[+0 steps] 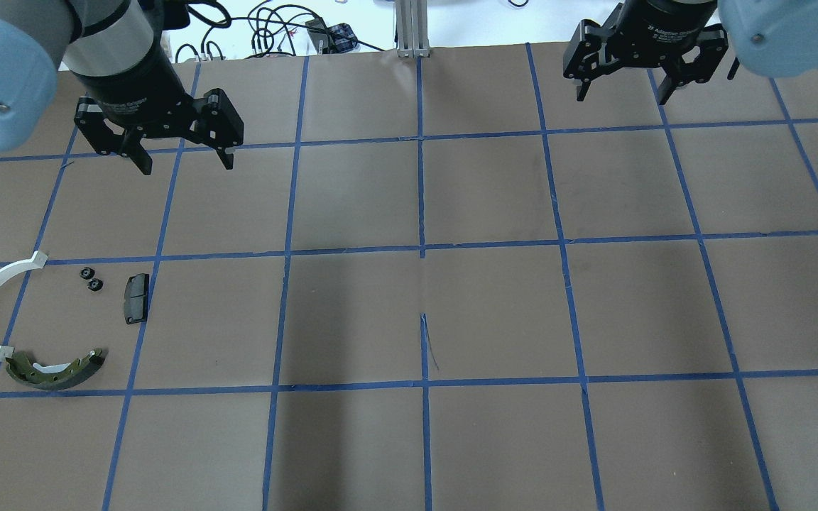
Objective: Place bearing gear from tray to pile
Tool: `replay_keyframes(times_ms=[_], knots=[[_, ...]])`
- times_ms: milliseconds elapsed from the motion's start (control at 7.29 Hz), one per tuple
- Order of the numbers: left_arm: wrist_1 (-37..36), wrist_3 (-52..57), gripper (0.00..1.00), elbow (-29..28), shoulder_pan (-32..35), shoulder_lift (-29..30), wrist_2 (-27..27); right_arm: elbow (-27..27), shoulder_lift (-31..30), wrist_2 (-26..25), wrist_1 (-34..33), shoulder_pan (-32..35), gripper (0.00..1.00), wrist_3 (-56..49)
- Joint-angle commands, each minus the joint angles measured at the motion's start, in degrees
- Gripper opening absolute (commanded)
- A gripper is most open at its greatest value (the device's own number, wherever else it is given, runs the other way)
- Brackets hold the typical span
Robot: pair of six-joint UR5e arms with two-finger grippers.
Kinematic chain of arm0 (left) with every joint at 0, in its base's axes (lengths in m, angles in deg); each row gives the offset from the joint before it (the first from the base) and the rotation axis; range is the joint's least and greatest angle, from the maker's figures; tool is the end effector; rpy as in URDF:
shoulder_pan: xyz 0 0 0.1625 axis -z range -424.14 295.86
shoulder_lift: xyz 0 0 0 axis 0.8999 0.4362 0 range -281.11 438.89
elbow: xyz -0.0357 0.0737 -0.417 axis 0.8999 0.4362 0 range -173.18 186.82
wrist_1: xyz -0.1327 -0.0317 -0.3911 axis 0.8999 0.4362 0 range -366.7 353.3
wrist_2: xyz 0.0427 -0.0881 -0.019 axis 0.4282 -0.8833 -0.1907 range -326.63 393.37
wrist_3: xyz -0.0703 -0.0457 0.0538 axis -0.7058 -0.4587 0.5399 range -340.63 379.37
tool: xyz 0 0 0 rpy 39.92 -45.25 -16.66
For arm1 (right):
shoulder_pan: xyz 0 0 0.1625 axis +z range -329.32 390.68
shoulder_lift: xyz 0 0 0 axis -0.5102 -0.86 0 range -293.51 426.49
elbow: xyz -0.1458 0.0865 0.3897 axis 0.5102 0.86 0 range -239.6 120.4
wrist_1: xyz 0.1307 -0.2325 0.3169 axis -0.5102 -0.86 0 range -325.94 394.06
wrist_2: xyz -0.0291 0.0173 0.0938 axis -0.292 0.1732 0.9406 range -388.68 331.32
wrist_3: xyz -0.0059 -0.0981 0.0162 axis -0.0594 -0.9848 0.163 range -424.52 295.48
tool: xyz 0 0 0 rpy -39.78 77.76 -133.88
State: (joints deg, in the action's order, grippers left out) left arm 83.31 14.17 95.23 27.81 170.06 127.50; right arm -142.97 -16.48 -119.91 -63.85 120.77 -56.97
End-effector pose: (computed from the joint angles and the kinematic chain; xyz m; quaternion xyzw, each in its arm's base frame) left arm -0.1430 -0.4967 0.4916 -0.0285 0.9989 -0.0057 0.0358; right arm 0.1320 -0.5558 0.4959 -0.0656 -0.9956 0.0661 0.0063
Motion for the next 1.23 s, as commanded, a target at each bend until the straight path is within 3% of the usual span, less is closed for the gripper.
replay_keyframes(times_ms=[0,274,686,1097], knots=[[-9.76,0.27,1.00,6.04,1.57,-1.96,-0.52,0.05,0.00,0.00,-0.09,0.00,1.00,-0.09],[-11.10,-0.07,1.00,5.90,1.21,-2.13,-0.53,-0.04,0.09,0.00,-0.09,0.00,1.00,-0.09],[3.12,5.38,1.00,-2.18,-4.57,-0.47,-3.93,0.05,0.09,0.00,-0.09,0.00,1.00,-0.09],[3.15,6.17,1.00,-2.11,-4.42,-0.37,-4.74,0.49,0.18,0.00,-0.17,0.00,1.00,-0.53]])
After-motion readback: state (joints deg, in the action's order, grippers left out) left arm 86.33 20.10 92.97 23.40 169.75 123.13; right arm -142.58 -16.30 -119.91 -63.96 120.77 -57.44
